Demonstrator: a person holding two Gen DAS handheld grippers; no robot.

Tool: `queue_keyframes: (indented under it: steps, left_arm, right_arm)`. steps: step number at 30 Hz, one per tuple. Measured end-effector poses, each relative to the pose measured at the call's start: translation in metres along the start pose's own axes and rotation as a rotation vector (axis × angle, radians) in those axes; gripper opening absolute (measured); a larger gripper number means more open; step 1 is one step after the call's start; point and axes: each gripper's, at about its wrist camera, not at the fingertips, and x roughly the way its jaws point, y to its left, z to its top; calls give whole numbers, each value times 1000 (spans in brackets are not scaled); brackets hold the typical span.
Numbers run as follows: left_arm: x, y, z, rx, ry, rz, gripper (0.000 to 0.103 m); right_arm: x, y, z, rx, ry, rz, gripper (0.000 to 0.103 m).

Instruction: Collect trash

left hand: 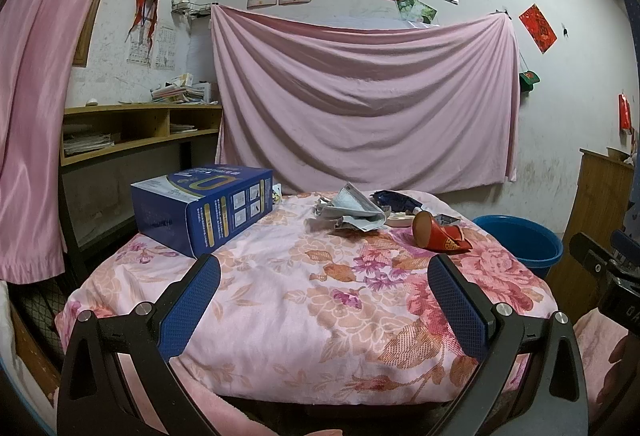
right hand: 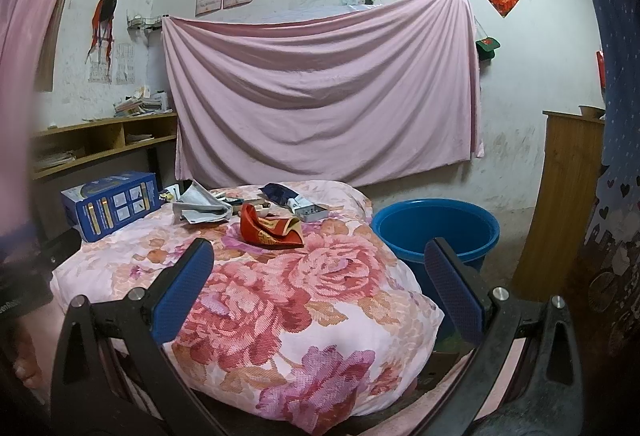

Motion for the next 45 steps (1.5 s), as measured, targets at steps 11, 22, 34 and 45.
queue_keyframes:
  steps: [11, 22, 34, 45]
  left_arm:
    - [8, -3, 12, 1, -1, -3, 102]
    - [48, 2, 66, 24, -108, -30, 102]
    - [147, 17, 75, 3, 101, -34, 102]
    - [228, 19, 51, -100, 433, -212, 71]
  right_arm:
    - [7, -1, 10, 33, 7, 41, 103]
    - [48, -8, 55, 28, -84, 69, 103]
    - [158, 6, 73, 12, 144, 98, 103]
    - [226, 24, 31, -43, 479, 188, 103]
